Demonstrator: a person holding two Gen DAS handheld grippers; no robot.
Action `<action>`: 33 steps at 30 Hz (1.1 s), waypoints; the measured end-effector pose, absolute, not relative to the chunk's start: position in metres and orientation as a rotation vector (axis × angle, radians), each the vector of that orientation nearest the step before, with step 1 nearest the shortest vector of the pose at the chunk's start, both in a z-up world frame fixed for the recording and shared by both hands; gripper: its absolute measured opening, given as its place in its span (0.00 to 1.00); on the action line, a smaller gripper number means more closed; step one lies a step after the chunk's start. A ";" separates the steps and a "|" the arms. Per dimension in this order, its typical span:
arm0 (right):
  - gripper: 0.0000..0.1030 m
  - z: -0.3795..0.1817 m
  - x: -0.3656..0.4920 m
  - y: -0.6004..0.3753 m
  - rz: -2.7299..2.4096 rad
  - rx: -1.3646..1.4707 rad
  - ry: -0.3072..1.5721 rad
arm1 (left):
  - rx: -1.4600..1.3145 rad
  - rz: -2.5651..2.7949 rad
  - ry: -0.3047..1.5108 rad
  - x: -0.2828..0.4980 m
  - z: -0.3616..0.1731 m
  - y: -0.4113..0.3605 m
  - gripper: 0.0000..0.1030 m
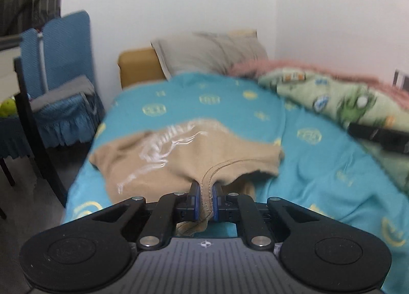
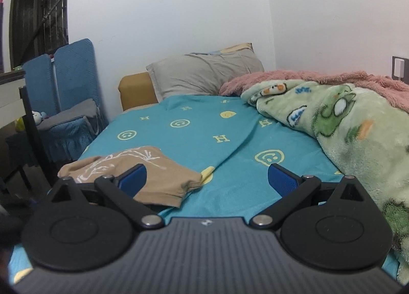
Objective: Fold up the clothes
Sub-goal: 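Lower the left tool and grasp the tan T-shirt's hem, then lift the T-shirt with the left tool while the right tool grasps another edge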
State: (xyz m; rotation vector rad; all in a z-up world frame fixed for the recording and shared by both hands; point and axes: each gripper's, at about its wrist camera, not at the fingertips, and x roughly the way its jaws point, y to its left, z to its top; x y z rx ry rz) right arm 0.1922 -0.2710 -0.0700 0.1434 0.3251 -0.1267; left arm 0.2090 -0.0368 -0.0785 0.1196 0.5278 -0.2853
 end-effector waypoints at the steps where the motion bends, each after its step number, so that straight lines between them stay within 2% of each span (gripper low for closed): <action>1: 1.00 -0.069 0.190 -0.269 -0.128 0.134 0.317 | 0.105 -0.278 0.517 0.202 -0.071 -0.032 0.10; 9: 1.00 -0.054 0.156 -0.252 -0.044 0.128 0.253 | 0.040 -0.274 0.395 0.137 -0.019 -0.007 0.10; 19: 1.00 -0.046 0.112 -0.192 0.195 0.012 0.262 | -0.094 -0.406 0.239 0.044 0.032 0.026 0.10; 26: 1.00 -0.063 0.145 -0.155 0.256 -0.017 0.372 | -0.106 -0.354 0.331 0.066 0.015 0.030 0.11; 33: 1.00 -0.078 0.182 -0.198 0.076 0.226 0.443 | -0.171 -0.298 0.558 0.117 -0.027 0.052 0.11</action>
